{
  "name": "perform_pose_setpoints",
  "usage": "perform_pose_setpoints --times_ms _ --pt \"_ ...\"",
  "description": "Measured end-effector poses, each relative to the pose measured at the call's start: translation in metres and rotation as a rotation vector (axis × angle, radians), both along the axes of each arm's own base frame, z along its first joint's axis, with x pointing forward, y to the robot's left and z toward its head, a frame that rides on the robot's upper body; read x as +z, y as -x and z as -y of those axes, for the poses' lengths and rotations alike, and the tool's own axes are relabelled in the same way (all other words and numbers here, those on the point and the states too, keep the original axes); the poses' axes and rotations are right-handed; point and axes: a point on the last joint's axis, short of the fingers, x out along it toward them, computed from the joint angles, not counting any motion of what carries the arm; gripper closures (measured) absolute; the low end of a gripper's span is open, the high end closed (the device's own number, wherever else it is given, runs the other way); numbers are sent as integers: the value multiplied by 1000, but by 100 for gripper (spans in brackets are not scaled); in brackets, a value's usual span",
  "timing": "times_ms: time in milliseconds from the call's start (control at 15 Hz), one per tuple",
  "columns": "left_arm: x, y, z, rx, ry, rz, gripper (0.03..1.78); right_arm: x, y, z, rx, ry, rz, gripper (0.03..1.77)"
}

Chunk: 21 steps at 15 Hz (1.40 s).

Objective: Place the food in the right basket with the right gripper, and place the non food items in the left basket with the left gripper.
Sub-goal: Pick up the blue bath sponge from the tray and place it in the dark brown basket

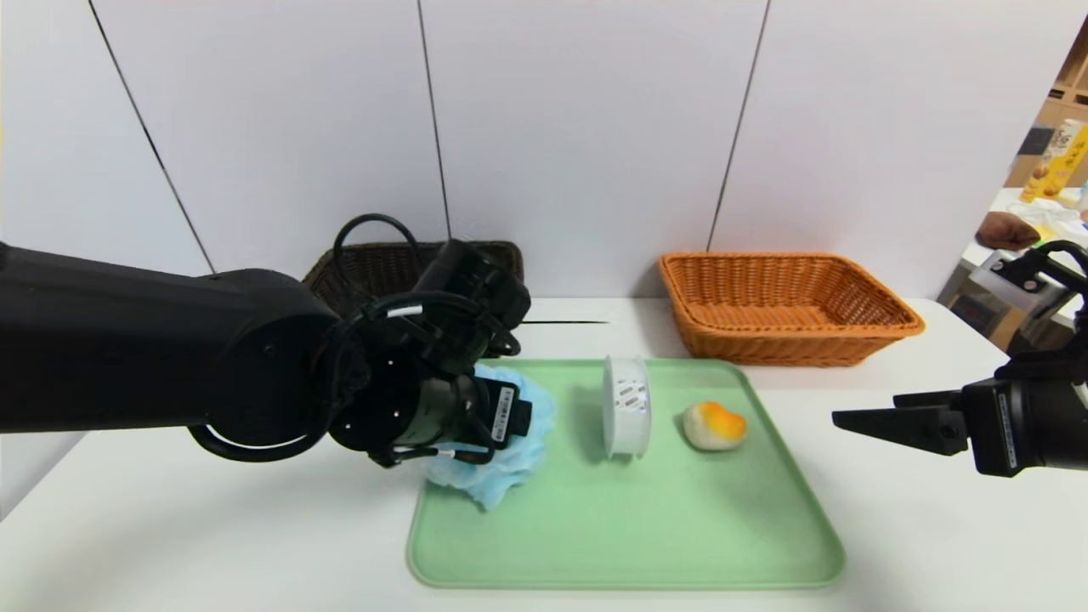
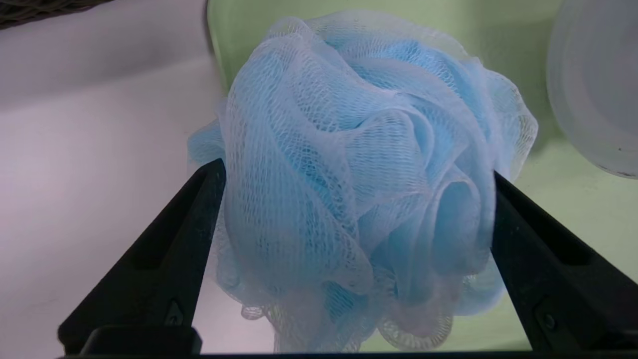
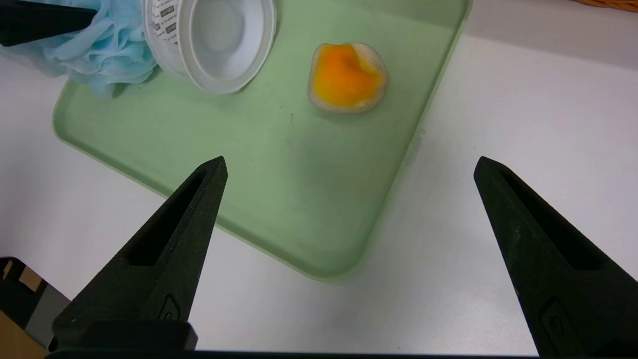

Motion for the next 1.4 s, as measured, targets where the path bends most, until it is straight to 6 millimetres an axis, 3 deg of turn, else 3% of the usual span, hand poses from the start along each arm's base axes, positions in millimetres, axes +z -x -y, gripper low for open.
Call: perform_pose_setpoints --times_ms 600,1000,1200,1400 --pt "-23 -9 9 -1 -22 -26 14 0 0 1 -2 0 -1 9" --pt "-22 -10 9 0 -20 -21 89 1 2 1 -7 -1 3 9" --pt "-20 -9 9 0 -15 -16 116 1 2 2 -8 -1 4 9" --pt "-12 -5 5 -2 -1 -1 123 2 3 2 -8 -1 8 9"
